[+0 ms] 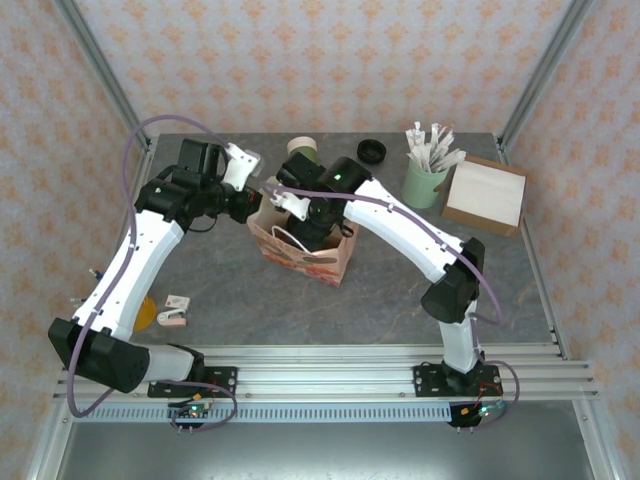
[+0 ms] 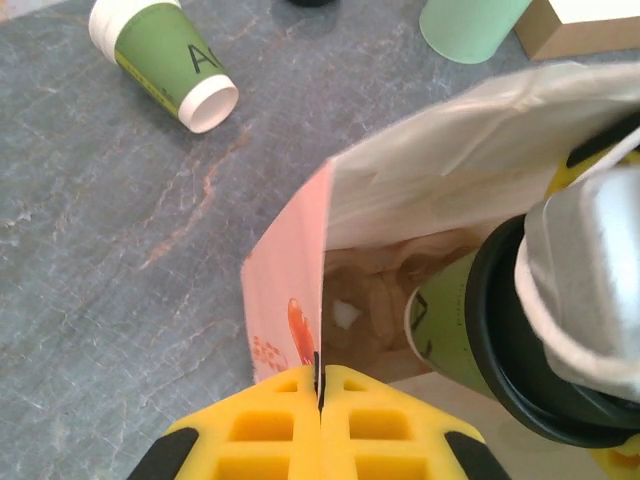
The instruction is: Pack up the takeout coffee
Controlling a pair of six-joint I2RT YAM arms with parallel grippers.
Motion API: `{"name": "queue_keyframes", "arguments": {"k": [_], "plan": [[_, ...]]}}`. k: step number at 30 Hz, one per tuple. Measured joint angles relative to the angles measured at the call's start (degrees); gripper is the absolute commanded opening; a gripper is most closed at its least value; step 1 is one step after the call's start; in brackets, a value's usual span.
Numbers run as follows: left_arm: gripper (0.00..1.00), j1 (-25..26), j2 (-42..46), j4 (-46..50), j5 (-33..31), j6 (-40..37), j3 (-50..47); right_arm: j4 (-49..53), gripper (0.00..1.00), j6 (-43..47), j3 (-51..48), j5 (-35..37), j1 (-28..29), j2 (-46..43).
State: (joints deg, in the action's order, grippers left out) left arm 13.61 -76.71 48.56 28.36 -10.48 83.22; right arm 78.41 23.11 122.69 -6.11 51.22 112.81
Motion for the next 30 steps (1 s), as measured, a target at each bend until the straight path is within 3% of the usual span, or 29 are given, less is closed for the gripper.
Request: {"name": "queue_keyframes", "arguments": {"k": [8, 19, 30], "plan": [[0.00, -0.17, -3.54, 0.26, 0.11, 1.66, 3.02, 2.40, 0.37, 0.52, -1.27, 3.17, -0.02, 0.48], [0.00, -2.51, -6.43, 2.60, 2.01, 3.48, 3.02, -8.02, 0.37, 0.61, -14.80, 2.69, -3.41, 0.15], [0.00, -2.51, -6.60, 2.45, 1.66, 7.76, 3.89, -7.13, 0.37, -1.14, -12.52, -1.90, -3.63, 0.50]]}}
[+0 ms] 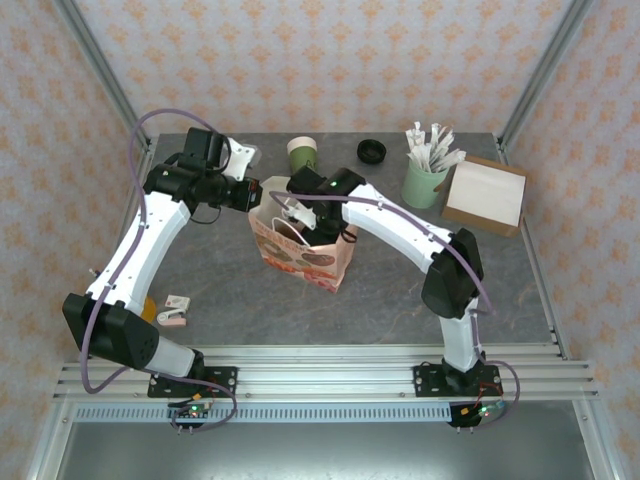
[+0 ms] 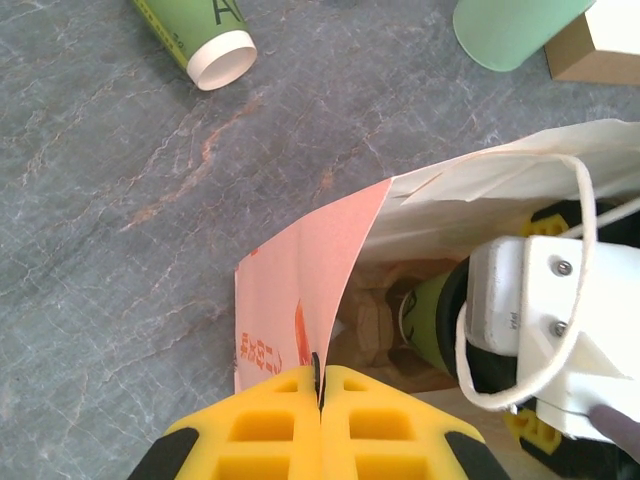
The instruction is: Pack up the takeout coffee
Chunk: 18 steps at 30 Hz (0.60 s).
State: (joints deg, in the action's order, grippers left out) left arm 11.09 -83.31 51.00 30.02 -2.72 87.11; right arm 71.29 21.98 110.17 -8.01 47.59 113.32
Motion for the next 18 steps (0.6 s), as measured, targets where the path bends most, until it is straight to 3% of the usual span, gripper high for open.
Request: {"name": "queue_keyframes", "arguments": {"k": [13, 18], "plan": [[0.00, -0.55, -0.26, -7.45, 1.16, 16.48, -2.64, 1.29, 0.35, -4.11, 2.34, -1.86, -0.02, 3.23], [0.00, -1.07, -0.26, -8.31, 2.89, 19.50, -2.82, 4.07, 0.36, -5.09, 5.97, -1.90, -0.02, 4.92]]}}
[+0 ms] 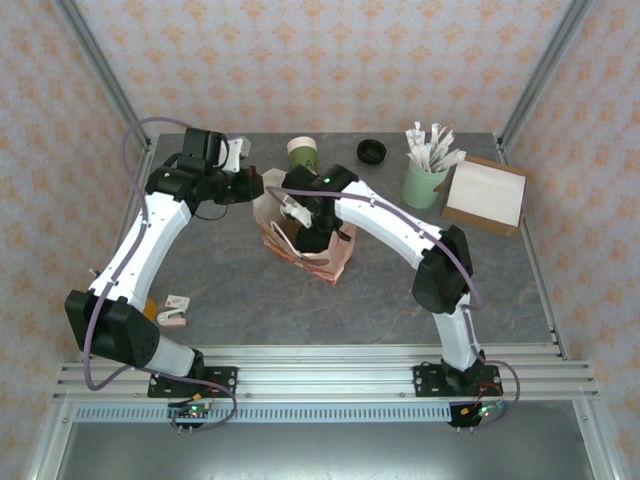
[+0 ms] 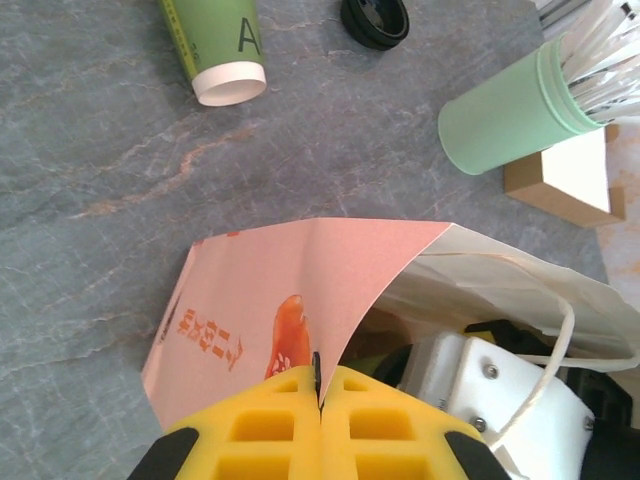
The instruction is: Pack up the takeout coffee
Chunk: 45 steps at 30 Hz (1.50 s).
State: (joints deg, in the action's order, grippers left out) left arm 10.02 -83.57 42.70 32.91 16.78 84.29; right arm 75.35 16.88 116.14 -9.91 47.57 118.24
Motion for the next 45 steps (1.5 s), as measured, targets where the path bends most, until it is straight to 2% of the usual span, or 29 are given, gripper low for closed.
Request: {"name": "queue_keyframes", "arguments": {"k": [5, 8, 18, 24, 30, 40, 45], "plan": [[0.00, 1.51, -0.09, -1.70, 0.96, 1.16, 0.04, 5.49, 0.35, -2.47, 14.75, -1.11, 0.00, 7.89], [0.00, 1.44, -0.46, -2.34, 0.39, 1.64, 0.63, 7.30, 0.35, -3.91, 18.60, -2.29, -0.13, 9.92], [0.00, 2.16, -2.10, -1.64, -1.22, 0.02, 3.10, 10.45, 0.35, -6.51, 22.64, -7.85, -0.37, 9.92], [0.00, 3.50, -2.34, -2.21, -3.58, -0.07, 3.10, 10.49, 0.35, -10.99, 21.86, -11.04, -0.37, 9.79], [0.00, 3.87, -2.34, -4.28, -4.55, 1.36, 3.10, 12.79, 0.34, -15.82, 26.82, -12.83, -0.26, 12.04], [0.00, 3.89, -2.29, -4.83, -3.13, 7.23, 3.10, 10.21, 0.34, -28.33, 26.69, -9.64, 0.24, 12.61], [0.00, 3.85, -2.19, -2.56, -3.67, 8.68, 3.02, 7.91, 0.35, -30.82, 25.73, -5.77, 0.17, 13.51]]}}
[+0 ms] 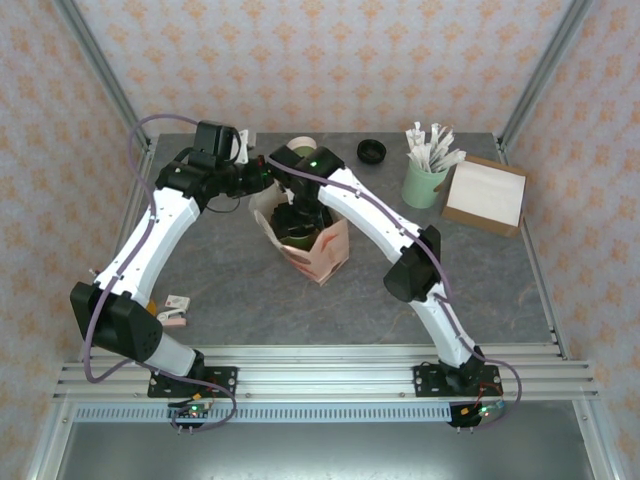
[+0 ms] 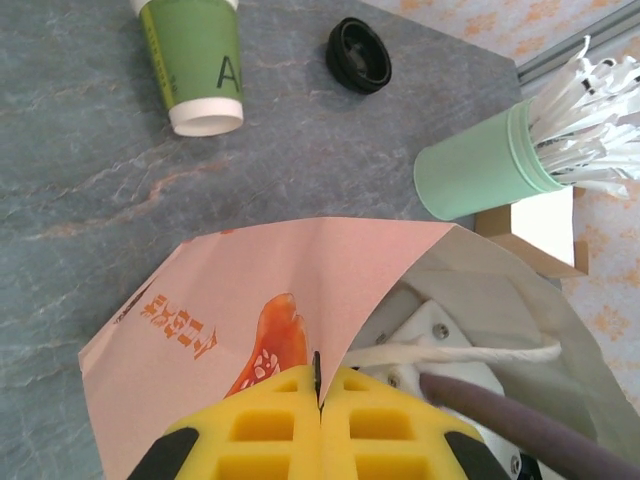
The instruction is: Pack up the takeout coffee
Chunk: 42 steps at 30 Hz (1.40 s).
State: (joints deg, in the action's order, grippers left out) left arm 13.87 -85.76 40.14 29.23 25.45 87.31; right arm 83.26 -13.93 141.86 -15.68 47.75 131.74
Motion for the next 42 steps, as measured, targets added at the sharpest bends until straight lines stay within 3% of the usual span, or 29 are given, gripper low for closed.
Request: {"name": "queue_keyframes", "arguments": {"k": [9, 42], "plan": [[0.00, -1.29, -0.02, 6.47, 0.20, -4.55, 1.03, -6.47, 0.35, 6.32, -11.80, 1.42, 0.59, -3.67], [0.00, -0.83, -3.98, 13.00, -4.55, -13.38, 8.68, -3.28, 0.33, 33.33, -17.07, 3.04, -2.14, -13.40]]}}
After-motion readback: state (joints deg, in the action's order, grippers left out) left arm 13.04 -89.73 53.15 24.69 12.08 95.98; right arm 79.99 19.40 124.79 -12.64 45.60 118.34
